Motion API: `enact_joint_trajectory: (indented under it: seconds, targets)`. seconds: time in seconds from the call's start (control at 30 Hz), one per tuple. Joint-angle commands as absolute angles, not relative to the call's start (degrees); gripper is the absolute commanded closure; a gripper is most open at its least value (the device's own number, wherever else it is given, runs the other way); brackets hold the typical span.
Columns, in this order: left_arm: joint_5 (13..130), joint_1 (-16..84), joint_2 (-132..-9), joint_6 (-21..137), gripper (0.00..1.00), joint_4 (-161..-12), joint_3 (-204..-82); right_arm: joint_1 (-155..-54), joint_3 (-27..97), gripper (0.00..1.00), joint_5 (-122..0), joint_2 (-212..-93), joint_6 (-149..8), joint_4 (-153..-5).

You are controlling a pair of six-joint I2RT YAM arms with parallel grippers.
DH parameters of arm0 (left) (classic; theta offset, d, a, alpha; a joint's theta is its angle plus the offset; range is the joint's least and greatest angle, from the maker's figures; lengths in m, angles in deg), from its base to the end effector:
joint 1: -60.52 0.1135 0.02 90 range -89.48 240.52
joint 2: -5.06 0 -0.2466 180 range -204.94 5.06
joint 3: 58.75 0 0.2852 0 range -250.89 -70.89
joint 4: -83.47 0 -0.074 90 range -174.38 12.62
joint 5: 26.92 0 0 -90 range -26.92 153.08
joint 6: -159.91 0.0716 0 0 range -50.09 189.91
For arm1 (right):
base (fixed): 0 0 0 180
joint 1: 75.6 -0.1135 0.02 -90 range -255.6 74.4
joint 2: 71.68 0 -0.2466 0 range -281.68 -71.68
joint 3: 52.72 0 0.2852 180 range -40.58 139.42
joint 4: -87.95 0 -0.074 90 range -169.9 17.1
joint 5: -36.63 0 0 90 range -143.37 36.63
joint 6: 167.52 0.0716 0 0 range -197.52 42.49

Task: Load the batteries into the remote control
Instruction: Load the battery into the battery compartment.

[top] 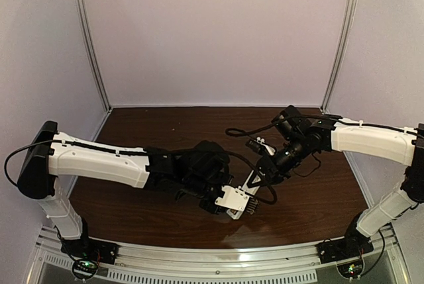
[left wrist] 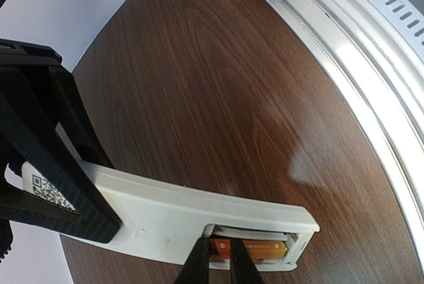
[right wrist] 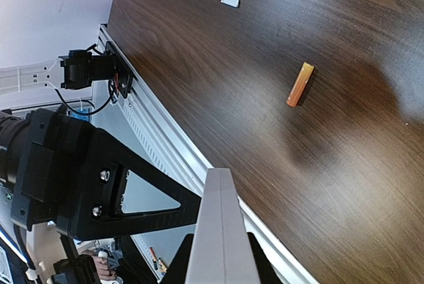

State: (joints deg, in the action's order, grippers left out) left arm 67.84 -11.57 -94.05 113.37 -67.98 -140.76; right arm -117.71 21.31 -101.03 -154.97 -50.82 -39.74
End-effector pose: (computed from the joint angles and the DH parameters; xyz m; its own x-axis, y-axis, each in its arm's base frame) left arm 0.1276 -0.4141 0.1692 0.5049 0.6667 -0.5482 0.8525 -0.2857 0.4378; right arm 0.2100 0.2611 0.2050 -0.9031 -0.4083 -0.1333 -0.3436 0.5005 0.7946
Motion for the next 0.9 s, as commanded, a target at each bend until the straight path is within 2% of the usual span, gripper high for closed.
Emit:
enact_joint_trajectory:
  seconds: [0.0, 0.23, 0.5, 0.87]
  targets:
    - [61.9, -11.15, -96.74, 113.59, 0.86, -62.36, -137.93, -118.15, 24.03, 1.0, -108.98, -152.21, -49.5, -44.57]
    - [60.53, -11.2, -96.26, 113.42, 0.87, -64.59, -137.15, -118.15, 23.43, 1.0, -109.87, -151.69, -48.13, -46.09]
    - [59.36, -11.19, -95.32, 113.61, 0.79, -68.29, -135.53, -118.35, 22.51, 1.0, -111.37, -151.62, -46.92, -48.04]
    - [55.22, -11.43, -91.36, 115.0, 0.78, -74.52, -133.13, -118.38, 20.8, 1.0, -111.89, -151.66, -46.27, -49.28]
